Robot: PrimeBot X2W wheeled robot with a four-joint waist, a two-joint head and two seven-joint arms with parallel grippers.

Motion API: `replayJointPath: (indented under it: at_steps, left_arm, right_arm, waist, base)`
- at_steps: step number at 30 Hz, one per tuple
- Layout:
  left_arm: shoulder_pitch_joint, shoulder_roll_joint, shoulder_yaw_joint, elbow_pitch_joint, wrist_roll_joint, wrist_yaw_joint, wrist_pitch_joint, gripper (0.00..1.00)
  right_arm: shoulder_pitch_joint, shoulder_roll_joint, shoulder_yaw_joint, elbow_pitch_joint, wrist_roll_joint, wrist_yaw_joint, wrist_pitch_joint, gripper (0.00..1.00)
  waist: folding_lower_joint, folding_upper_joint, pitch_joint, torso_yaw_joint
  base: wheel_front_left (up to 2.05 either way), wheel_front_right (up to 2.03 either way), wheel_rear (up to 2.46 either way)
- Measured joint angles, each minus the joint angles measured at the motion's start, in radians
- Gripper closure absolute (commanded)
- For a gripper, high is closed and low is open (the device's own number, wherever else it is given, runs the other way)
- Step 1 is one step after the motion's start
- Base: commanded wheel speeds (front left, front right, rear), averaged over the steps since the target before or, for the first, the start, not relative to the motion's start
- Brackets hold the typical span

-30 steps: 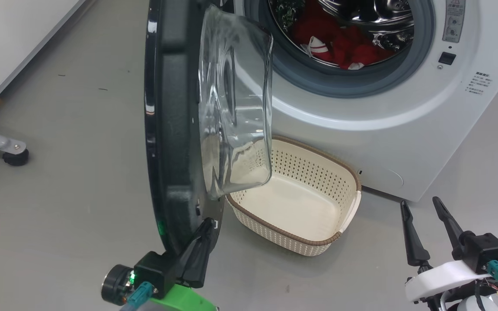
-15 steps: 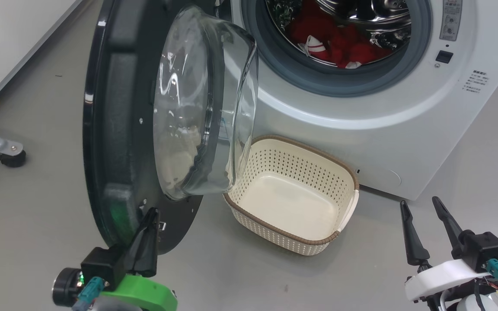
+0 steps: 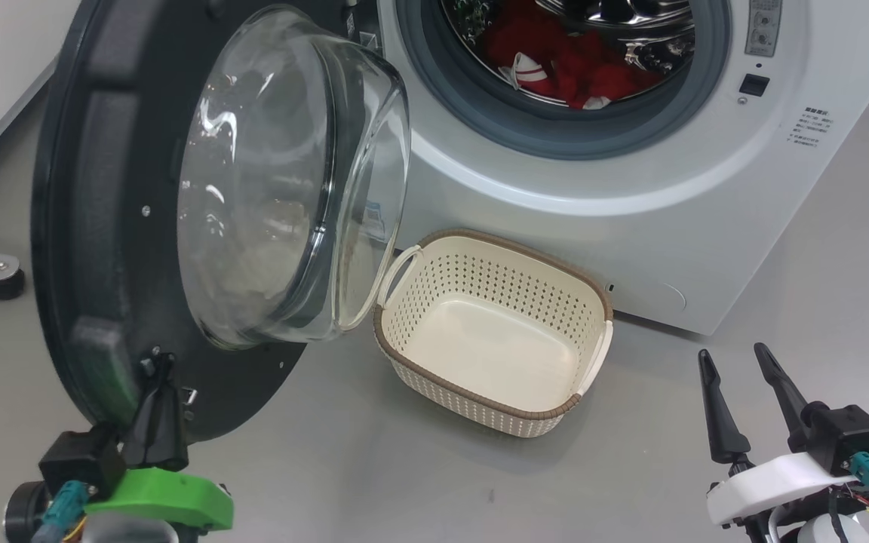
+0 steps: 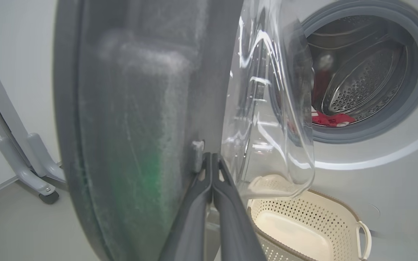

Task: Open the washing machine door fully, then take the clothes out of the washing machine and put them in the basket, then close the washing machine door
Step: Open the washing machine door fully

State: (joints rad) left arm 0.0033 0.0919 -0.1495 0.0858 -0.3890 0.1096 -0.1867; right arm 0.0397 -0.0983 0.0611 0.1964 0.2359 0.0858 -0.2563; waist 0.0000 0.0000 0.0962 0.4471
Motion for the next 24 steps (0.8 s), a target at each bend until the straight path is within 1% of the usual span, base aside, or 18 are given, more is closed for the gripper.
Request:
replayJointPath:
  at_steps: [9,12,20,24]
  left_arm:
    - [-0.025,-0.001,0.118,0.044,-0.023,0.001,-0.015,1.00]
    - [-0.053,-0.002,0.174,0.067,-0.025,0.001,-0.030,1.00]
    - [-0.109,-0.002,0.268,0.121,-0.035,0.007,-0.043,1.00]
    - [-0.135,-0.002,0.296,0.155,-0.043,0.008,-0.044,1.00]
  right_arm:
    - [-0.002,-0.005,-0.007,-0.005,-0.003,0.001,0.000,0.00]
    - [-0.014,-0.011,-0.007,-0.011,-0.009,0.002,0.000,0.00]
    - [-0.036,-0.024,-0.008,-0.016,-0.017,0.009,0.000,0.00]
    - [-0.036,-0.027,-0.016,-0.016,-0.018,0.009,0.000,0.00]
  waist:
    - [0.0000,0.0000,0.027,-0.018]
    - [0.0000,0.0000,0.044,-0.026]
    - [0.0000,0.0000,0.078,-0.047]
    - [0.0000,0.0000,0.088,-0.056]
  base:
    - [0.00,0.00,0.00]
    - [0.00,0.00,0.00]
    - [0.00,0.00,0.00]
    - [0.00,0.00,0.00]
